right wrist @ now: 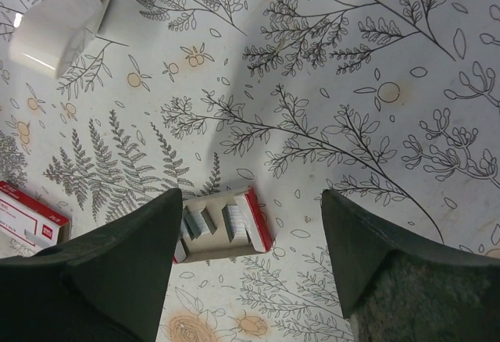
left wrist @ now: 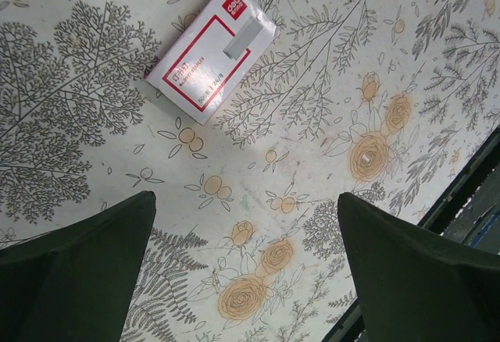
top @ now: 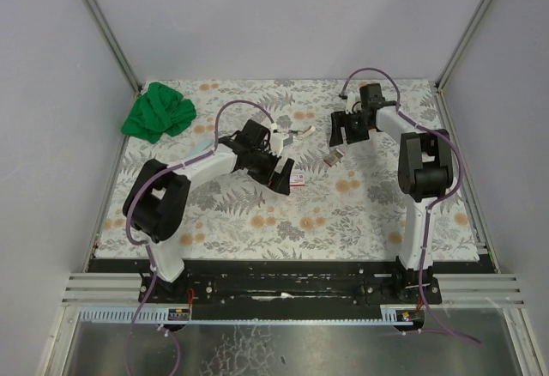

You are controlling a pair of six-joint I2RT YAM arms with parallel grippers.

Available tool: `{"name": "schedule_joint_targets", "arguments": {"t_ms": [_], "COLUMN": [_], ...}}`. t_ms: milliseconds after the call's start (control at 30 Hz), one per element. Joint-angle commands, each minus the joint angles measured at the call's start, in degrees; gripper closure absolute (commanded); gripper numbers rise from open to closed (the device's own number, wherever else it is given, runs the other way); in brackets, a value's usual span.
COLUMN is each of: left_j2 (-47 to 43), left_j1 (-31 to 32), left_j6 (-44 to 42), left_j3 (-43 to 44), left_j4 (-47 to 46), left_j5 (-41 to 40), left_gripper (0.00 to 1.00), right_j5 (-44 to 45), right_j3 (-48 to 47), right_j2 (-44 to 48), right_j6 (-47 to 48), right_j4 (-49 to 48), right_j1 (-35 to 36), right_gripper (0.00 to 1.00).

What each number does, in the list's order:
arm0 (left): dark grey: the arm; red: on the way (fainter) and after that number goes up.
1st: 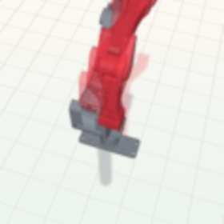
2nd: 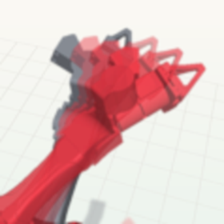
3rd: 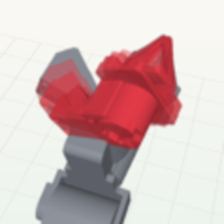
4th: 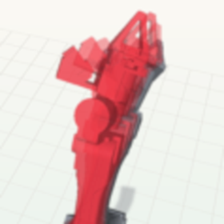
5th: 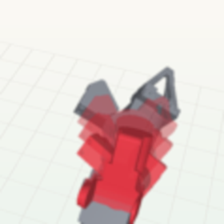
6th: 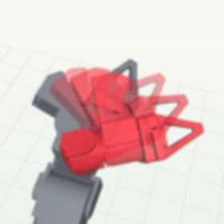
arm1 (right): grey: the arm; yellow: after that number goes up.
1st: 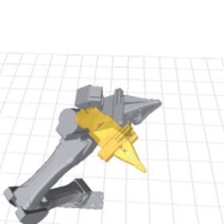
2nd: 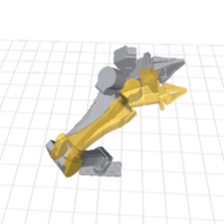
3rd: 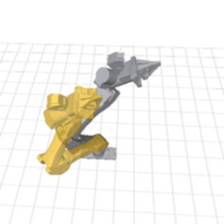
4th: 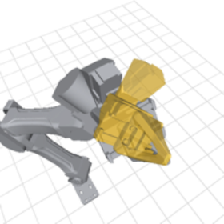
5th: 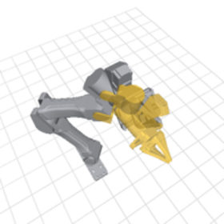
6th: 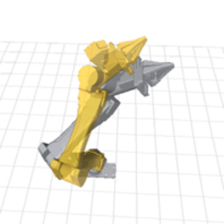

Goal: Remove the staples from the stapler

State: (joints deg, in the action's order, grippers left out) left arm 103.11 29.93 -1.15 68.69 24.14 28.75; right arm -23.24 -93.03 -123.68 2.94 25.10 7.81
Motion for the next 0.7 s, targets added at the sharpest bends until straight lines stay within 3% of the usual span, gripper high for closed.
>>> {"name": "schedule_joint_targets", "arguments": {"t_ms": [0,367,667], "left_j2": [1.61,3.19,3.49], "left_j1": [-0.31,-0.56,-0.58], "left_j6": [2.26,6.34,8.56], "left_j3": [-0.95,-2.43,-3.73], "left_j4": [-3.35,-5.97,-7.82], "left_j5": [2.61,6.55,8.16], "left_gripper": [0.00,0.00,0.00], "right_j5": [-1.48,-8.75,-8.82], "right_j3": [-2.42,-1.67,3.28], "right_j2": [-0.51,-1.70,0.85], "right_j6": [0.97,2.45,4.83], "right_j4": [1.00,4.14,4.91], "right_j1": [-0.17,-0.21,-0.17], "right_gripper": [0.22,0.38,0.49]}}
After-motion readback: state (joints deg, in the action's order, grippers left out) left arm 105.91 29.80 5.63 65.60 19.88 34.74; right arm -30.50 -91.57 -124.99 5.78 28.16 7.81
